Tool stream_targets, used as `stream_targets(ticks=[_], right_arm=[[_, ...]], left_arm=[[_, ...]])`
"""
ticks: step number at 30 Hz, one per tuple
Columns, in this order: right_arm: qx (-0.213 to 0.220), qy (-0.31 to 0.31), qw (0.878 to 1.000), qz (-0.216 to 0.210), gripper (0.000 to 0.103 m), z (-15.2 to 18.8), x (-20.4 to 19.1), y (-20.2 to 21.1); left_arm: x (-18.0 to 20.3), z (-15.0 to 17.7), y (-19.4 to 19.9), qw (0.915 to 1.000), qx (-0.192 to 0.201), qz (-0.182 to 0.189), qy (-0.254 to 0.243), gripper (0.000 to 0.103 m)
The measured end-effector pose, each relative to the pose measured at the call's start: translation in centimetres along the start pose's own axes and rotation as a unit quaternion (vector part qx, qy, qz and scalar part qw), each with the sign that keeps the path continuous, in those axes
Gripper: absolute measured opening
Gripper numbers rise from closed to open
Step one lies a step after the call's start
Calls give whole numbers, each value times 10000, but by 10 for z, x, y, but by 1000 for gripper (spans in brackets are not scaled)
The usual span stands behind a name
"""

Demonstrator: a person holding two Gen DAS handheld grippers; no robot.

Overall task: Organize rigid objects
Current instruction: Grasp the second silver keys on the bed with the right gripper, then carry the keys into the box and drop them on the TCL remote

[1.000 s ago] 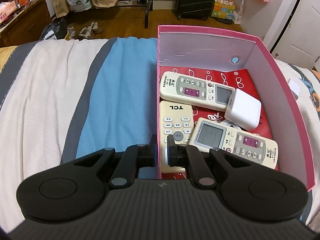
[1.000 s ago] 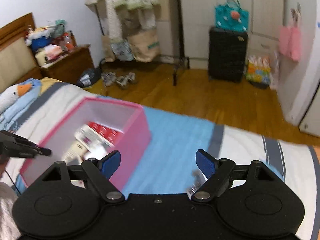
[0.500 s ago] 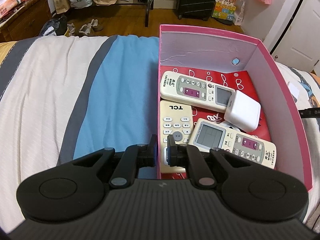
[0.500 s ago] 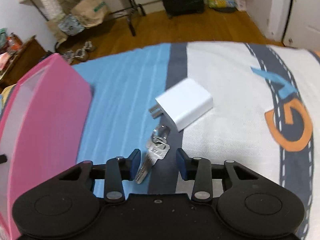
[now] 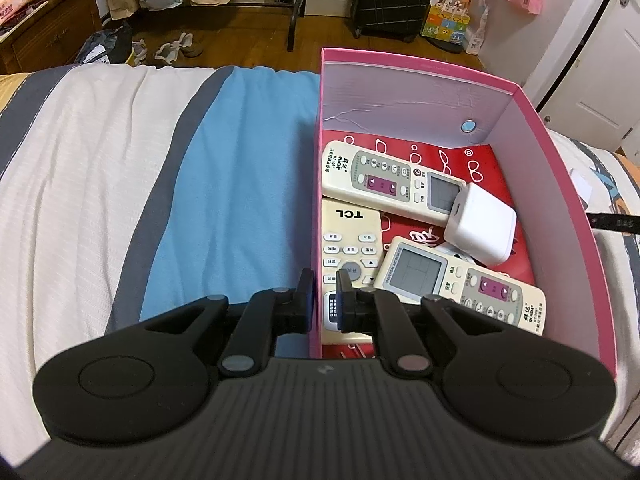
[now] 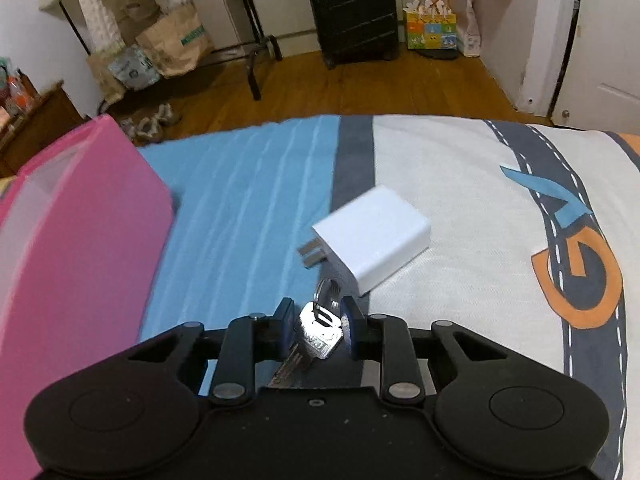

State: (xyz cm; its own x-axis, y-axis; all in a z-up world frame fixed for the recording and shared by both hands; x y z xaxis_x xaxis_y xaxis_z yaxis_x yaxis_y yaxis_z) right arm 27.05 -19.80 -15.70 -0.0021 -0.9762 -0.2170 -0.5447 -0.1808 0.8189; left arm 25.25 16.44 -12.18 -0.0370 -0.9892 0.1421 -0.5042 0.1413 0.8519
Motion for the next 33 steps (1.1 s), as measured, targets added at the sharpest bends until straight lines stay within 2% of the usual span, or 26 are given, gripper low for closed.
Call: stream_targets(ticks=[1,11,15,17,25,29,33], right_arm=[[27,-8,9999,-98,4,0,-3,4],[413,286,9982,-337,3,-6,-27,33],[702,306,9955,-551,3,-11,-39,55],[831,118,9949,-564,3,-11,-43,64],[1300,36,9848,-1152,3,-10,-90,106],[1371,146,9795,-1466,4,-19,-115,129],[1387,284,9728,-1835,4,-26,-143,149]], left_arm=[[0,0,0,10000,0,1,5,8],[0,0,1,10000,1,-12,17,8],[0,0,1,10000,2,-22,19,8],[-1,0,1,10000,-4,-5,63,8],[-5,-1,4,9999,-6,10,107,8],[-3,1,4,10000,28,-74,24,8],[-7,1,2,9998,-14,-29,207,7]])
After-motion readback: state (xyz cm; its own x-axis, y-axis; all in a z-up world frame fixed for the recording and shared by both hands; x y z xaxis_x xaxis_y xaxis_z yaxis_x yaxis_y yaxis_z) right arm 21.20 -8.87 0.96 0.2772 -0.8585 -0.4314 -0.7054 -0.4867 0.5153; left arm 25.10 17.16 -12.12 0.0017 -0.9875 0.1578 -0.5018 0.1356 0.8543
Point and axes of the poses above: each gripper's, at about its wrist camera, not at the fingertips, and y roughly against the way its jaws point, x to its right, z to its underside, the point moved 10 cm from there along -y, roughly the way its jaws point, and after that the axes turned 1 degree about x, right-handed, at the moved point
